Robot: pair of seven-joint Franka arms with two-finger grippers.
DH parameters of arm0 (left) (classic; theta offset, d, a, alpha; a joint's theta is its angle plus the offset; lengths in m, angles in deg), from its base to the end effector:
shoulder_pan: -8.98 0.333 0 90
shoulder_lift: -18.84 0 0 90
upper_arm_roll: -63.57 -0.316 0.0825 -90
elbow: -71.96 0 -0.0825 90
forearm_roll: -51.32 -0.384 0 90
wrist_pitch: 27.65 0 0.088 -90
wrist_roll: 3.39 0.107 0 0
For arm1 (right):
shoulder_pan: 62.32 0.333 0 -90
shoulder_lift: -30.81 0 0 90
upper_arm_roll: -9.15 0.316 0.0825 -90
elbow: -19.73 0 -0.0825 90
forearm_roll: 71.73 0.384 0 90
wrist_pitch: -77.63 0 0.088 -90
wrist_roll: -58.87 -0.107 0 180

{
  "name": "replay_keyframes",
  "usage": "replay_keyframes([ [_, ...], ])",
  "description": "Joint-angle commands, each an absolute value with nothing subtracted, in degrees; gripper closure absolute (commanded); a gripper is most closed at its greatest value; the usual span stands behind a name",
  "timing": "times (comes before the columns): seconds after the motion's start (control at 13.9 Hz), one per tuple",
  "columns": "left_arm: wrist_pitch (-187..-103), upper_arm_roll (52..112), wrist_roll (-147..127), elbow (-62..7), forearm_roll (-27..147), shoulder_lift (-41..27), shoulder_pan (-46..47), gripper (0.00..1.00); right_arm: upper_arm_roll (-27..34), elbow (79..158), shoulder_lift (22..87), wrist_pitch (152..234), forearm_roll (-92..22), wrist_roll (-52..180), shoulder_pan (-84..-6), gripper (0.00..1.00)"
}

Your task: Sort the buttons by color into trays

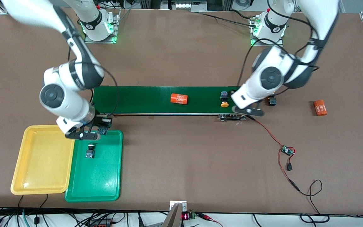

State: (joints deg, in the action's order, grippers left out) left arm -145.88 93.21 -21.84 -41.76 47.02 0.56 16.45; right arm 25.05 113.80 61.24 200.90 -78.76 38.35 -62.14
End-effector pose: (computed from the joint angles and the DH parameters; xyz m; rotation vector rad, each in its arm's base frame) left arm 0.5414 -0.2066 0.3093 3.0983 -0.1562 -0.3374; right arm 0.6611 0.1617 0.3165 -3.1056 0.0722 0.0167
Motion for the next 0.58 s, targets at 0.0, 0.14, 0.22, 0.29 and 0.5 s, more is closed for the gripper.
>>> replay_keyframes([
  [0.0,-144.98,93.45,-16.61,-43.17,46.93,0.56,23.99,0.00,24.01,104.74,69.55,200.76,-79.02,41.81,-62.58,0.84],
  [0.14,-145.42,93.45,-11.94,-43.35,46.23,-1.36,28.73,0.00,23.57,103.76,72.37,206.01,-79.02,42.34,-62.58,0.84],
  [0.22,-145.59,93.45,-10.53,-43.35,46.05,-2.59,31.10,0.00,23.56,103.76,73.77,208.74,-79.11,42.26,-62.49,0.83],
  [0.29,-145.68,93.37,-9.30,-43.35,45.87,-3.82,32.52,0.00,23.56,103.76,75.00,210.59,-79.11,42.17,-62.41,0.83],
  [0.5,-147.70,93.19,-7.35,-45.71,41.75,-4.54,34.20,0.00,23.30,103.84,77.21,214.03,-79.29,42.25,-62.23,0.82],
])
